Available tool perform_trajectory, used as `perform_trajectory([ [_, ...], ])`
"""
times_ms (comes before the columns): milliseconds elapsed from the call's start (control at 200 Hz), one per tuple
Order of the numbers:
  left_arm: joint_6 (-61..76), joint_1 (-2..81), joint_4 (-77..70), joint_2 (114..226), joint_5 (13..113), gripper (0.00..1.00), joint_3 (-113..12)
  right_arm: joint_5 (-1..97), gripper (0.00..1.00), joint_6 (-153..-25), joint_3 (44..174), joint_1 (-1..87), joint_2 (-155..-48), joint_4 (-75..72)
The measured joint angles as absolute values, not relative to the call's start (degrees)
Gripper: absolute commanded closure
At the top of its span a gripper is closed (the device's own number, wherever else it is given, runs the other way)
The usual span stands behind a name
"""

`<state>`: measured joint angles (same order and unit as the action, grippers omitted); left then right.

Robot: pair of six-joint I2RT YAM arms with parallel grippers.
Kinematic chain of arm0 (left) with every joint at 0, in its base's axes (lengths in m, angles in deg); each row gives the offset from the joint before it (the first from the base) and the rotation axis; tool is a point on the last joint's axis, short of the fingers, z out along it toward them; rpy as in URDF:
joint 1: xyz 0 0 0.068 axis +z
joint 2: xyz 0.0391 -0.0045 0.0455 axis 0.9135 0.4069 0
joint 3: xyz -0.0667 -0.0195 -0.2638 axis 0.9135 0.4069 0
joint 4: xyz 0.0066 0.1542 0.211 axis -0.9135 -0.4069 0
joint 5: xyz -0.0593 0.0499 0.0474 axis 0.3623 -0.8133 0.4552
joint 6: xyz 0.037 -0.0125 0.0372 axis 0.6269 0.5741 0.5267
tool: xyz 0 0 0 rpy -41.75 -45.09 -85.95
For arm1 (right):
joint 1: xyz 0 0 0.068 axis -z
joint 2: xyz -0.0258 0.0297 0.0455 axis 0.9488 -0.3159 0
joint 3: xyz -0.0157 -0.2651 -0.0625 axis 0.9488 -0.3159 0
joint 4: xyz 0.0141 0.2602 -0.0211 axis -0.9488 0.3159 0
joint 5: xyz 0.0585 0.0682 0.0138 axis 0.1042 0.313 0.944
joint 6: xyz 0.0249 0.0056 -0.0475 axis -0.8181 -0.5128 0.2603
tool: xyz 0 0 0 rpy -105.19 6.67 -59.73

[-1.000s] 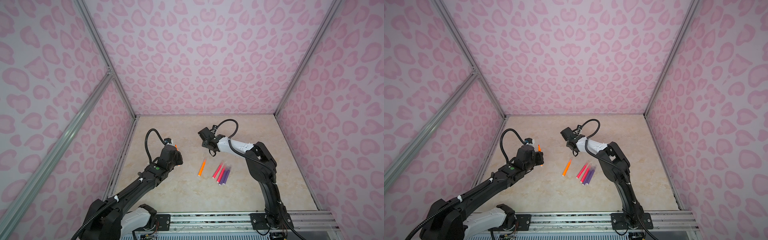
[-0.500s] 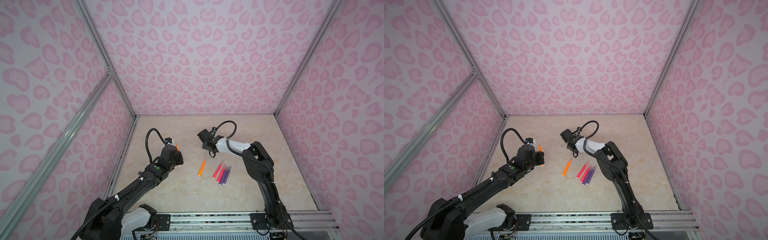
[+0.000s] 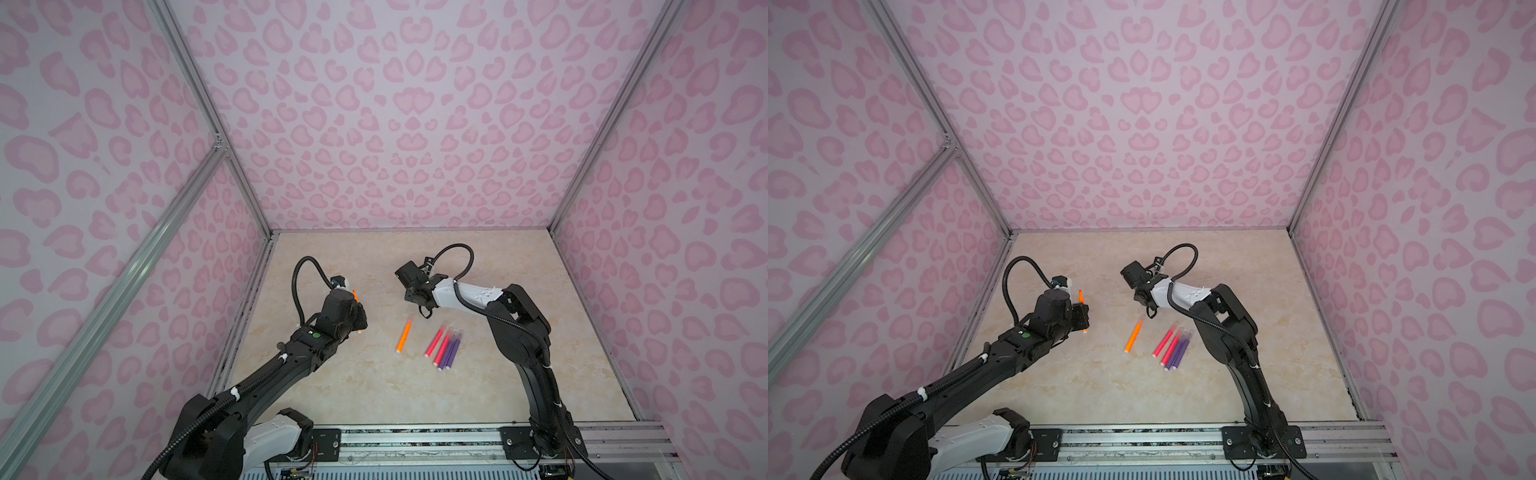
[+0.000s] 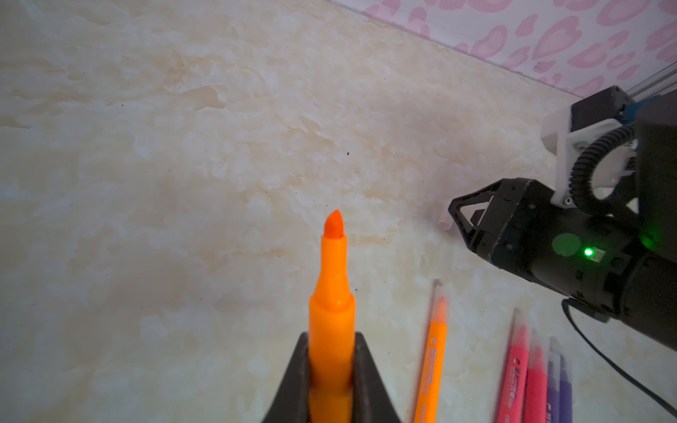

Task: Insert the pens into the pen caps
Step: 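Grasp the pale cap with the right gripper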

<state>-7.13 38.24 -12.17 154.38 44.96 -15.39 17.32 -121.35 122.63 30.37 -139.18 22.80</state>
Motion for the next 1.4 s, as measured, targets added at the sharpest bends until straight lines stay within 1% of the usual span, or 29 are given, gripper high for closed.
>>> perform_trajectory([
  [360, -7.1, 38.2, -12.2, 154.4, 45.0, 0.97, -15.4, 18.7, 0.61, -121.3, 123.0, 30.5, -139.6, 22.7],
  [630, -7.1, 38.2, -12.2, 154.5, 45.5, 0.97, -15.4, 19.5, 0.66, -121.3, 124.3, 30.8, -141.3, 22.7],
  [1075, -7.1, 38.2, -12.2, 154.5, 45.9, 0.97, -15.4, 19.7, 0.66, -121.3, 124.4, 31.4, -141.6, 21.5],
  [1315, -7.1, 38.2, -12.2, 154.5, 46.0, 0.97, -15.4, 20.0, 0.76, -121.3, 124.4, 31.4, -141.7, 21.2],
  [1400, -7.1, 38.2, -12.2, 154.5, 46.1, 0.97, -15.4, 20.0, 0.81, -121.3, 124.4, 31.4, -141.9, 20.7],
])
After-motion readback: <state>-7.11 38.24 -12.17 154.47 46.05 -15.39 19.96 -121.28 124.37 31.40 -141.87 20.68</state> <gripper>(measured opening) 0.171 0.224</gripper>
